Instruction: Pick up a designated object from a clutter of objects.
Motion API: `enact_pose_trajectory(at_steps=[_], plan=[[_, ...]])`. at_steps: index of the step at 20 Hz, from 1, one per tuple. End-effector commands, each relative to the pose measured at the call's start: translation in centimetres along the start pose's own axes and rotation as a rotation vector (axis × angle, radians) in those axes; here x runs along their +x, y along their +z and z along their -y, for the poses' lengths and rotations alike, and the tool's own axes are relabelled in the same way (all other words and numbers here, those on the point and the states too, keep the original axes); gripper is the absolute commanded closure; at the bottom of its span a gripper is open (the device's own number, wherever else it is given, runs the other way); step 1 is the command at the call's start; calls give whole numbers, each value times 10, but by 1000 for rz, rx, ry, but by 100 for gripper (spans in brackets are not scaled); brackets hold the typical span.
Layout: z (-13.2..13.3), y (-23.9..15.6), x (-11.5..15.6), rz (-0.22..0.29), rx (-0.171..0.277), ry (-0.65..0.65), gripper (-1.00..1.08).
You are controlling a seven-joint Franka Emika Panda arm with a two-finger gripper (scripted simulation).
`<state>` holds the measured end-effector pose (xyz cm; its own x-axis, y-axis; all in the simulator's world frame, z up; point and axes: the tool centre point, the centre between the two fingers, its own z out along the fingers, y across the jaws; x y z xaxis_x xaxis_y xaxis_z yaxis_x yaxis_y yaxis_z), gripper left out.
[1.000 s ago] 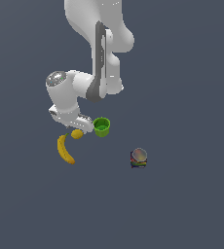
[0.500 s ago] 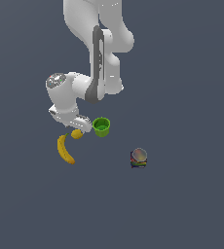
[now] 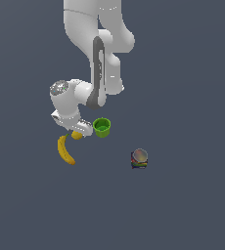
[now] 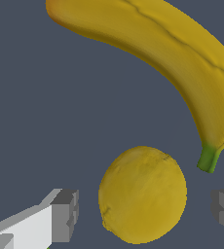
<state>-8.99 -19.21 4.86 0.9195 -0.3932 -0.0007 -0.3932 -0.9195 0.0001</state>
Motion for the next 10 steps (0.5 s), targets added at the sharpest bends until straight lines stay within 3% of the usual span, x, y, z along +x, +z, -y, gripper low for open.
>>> enact_pose_trajectory(at_steps=[1,7,8,10], plan=[[0,11,0,0,0,0,-92],[0,20,0,0,0,1,-92],[0,20,0,0,0,1,108],[0,20,0,0,0,1,108]])
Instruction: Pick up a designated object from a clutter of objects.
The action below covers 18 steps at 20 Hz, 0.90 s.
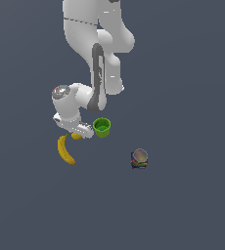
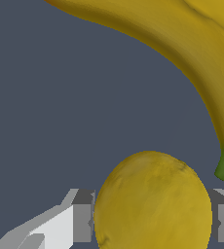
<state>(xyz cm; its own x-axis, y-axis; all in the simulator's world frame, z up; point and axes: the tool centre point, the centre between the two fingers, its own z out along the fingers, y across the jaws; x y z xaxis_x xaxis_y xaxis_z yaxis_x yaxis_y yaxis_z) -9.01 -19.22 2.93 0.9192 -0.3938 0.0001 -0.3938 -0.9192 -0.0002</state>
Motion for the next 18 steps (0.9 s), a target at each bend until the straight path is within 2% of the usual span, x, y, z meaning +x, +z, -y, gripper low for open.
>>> enact_pose_trajectory(at_steps=[1,11,18], plan=[[0,1,0,0,0,0,108],[1,-2,1,-1,0,0,108],[12,-23,10,-1,0,1,108]])
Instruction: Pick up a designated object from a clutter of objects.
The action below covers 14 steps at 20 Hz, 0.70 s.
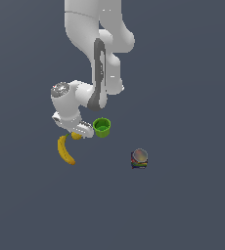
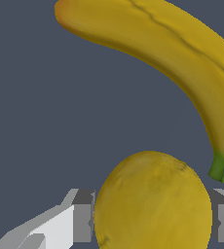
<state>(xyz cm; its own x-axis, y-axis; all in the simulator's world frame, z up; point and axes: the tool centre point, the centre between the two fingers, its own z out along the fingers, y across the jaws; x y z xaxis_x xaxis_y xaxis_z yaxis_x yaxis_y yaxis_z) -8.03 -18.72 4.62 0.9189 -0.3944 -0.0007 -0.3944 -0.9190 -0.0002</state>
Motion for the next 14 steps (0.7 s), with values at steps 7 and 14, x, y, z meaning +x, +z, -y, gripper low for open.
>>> enact_pose_trajectory(at_steps=[7,14], plan=[[24,-50,21,-1,-2,0,108],[54,-112,47,-1,-4,1,108]])
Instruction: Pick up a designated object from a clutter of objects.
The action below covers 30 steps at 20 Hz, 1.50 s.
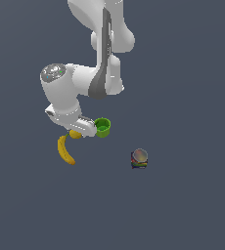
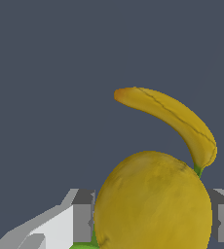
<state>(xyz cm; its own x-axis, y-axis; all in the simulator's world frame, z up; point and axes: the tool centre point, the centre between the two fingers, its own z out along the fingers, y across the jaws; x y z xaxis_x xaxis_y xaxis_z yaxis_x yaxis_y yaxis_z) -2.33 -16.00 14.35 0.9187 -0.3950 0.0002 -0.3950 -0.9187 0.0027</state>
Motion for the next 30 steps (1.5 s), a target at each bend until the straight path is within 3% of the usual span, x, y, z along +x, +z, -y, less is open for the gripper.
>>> enact_pose_trajectory(at_steps=[1,16,30], plan=[[11,-23,10,0,-1,1,108],[73,-148,66,0,0,0,108],[109,-217,101,0,2,-2,108]])
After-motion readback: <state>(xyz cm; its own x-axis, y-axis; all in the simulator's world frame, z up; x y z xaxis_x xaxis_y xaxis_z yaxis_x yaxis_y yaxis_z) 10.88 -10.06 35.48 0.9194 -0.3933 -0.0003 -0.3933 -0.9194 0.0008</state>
